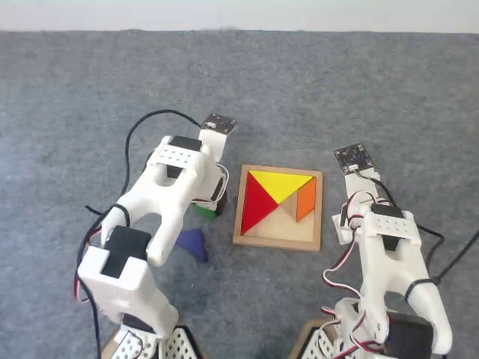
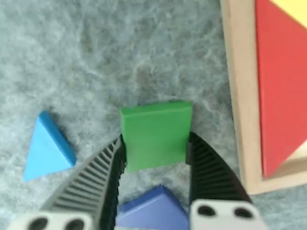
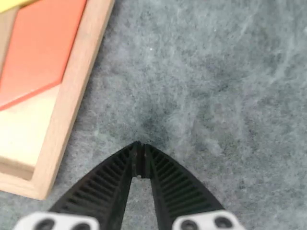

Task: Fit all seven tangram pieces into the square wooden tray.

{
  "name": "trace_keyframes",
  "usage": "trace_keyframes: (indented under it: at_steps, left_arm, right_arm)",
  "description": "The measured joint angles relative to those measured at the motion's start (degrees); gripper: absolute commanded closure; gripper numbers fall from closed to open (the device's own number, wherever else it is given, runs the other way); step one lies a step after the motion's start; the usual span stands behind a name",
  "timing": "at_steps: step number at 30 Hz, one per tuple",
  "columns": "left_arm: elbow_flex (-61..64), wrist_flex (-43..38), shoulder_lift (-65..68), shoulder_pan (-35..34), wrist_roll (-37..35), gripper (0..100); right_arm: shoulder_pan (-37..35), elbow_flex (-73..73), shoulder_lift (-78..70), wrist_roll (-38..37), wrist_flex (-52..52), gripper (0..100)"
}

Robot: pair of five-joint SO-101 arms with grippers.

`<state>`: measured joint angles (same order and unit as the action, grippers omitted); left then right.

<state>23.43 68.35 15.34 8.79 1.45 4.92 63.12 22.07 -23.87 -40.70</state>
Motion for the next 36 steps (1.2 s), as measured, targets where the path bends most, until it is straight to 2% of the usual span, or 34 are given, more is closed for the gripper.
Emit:
trace_keyframes:
  at_steps: [9, 16, 21, 25, 36]
  left_arm:
    - [0.0, 0.4, -1.8, -0.5, 0.0, 91]
    - [0.0, 6.5, -10.6, -3.2, 0.9, 91]
    - [0.0, 6.9, -11.4, -3.4, 1.7, 81]
    - [0.0, 6.7, -11.4, -3.4, 1.8, 79]
    - [-4.4, 3.4, 1.8, -4.2, 3.3, 75]
  right_arm:
    - [0.0, 0.0, 0.0, 0.0, 0.0, 99.1]
    - [0.0, 0.0, 0.0, 0.0, 0.0, 99.1]
    - [0.0, 0.0, 0.0, 0.0, 0.0, 99.1]
    - [0.0, 0.0, 0.0, 0.0, 0.0, 99.1]
    - [0.0, 0.0, 0.0, 0.0, 0.0, 99.1]
